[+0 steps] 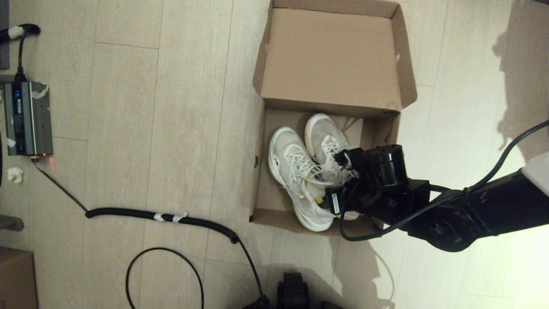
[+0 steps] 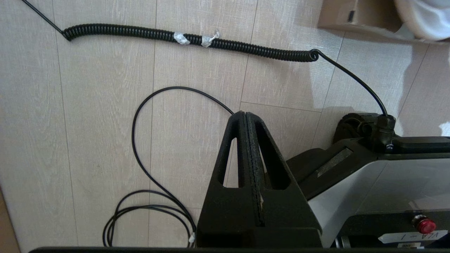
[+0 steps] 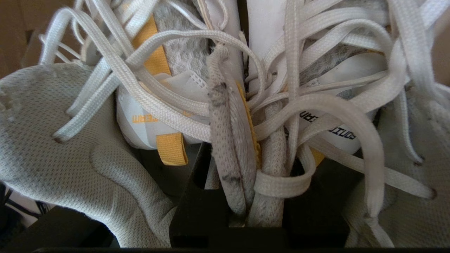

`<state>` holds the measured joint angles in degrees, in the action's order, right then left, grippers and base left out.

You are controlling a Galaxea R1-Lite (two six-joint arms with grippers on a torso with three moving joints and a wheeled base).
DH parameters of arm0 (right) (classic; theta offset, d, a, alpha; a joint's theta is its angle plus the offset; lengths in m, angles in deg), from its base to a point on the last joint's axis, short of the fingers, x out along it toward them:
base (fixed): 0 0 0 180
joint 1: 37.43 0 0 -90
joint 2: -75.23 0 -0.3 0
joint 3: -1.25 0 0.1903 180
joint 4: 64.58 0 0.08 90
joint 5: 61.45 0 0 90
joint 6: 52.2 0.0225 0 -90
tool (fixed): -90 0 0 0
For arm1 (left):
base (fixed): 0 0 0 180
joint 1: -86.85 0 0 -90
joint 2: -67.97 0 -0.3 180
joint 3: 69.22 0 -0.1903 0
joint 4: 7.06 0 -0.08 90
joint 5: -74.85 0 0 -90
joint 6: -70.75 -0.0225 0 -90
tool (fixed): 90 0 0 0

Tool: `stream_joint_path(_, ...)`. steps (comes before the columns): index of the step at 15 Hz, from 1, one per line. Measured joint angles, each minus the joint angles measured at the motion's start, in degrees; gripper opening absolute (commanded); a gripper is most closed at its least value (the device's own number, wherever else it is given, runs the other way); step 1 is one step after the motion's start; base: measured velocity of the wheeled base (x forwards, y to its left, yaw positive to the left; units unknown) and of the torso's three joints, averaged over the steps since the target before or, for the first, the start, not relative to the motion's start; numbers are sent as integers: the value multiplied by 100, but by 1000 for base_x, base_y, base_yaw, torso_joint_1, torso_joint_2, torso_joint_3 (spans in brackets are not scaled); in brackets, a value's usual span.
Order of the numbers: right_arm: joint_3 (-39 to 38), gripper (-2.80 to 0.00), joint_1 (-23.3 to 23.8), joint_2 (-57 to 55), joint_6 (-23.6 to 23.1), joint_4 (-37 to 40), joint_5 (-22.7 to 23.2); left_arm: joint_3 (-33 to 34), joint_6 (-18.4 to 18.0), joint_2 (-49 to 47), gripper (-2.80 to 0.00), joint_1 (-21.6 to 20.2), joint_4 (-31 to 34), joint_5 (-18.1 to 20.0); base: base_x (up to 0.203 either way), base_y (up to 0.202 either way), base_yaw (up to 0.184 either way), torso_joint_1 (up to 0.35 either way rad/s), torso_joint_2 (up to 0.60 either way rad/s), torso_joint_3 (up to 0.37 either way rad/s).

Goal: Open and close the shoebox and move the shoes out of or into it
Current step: Put the shoes into the shoe box

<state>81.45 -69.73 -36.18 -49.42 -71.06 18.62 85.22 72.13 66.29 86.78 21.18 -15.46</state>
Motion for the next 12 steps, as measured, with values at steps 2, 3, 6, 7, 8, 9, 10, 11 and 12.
stream_joint_path(2, 46, -280, 33, -209, -6, -106, -2, 0, 0, 9, -280, 0, 0, -2, 0, 0, 0, 0, 0, 0)
stream_joint_path(3, 104, -280, 54, -298, -15, -136, -5, 0, 0, 11, -280, 0, 0, -2, 0, 0, 0, 0, 0, 0)
stream_joint_path(6, 250, 0, 105, -419, -30, -96, -93, 0, 0, -2, -280, 0, 1, -1, 0, 0, 0, 0, 0, 0)
stream_joint_path(7, 260, 0, 114, -386, -35, -34, -94, 0, 0, -11, -280, 0, 0, -1, 0, 0, 0, 0, 0, 0)
stream_joint_path(8, 270, 0, 116, -318, -35, 75, -94, 0, 0, -11, -280, 0, 0, 1, 0, 0, 0, 0, 0, 0)
stream_joint_path(9, 271, 0, 116, -209, -33, 233, -94, 0, 0, -1, -280, 0, 0, 1, 0, 0, 0, 0, 0, 0)
stream_joint_path(10, 271, 0, 118, -53, -26, 426, -93, 0, 0, 27, -280, 0, 1, -2, 0, 0, 0, 0, 0, 0)
stream_joint_path(11, 271, 0, 118, 114, -20, 633, -88, 0, 0, 67, -280, 0, 0, -2, 0, 0, 0, 0, 0, 0)
stream_joint_path(12, 267, 0, 116, 284, -9, 858, -84, 0, 0, 100, -280, 0, -2, -2, 0, 0, 0, 0, 0, 0)
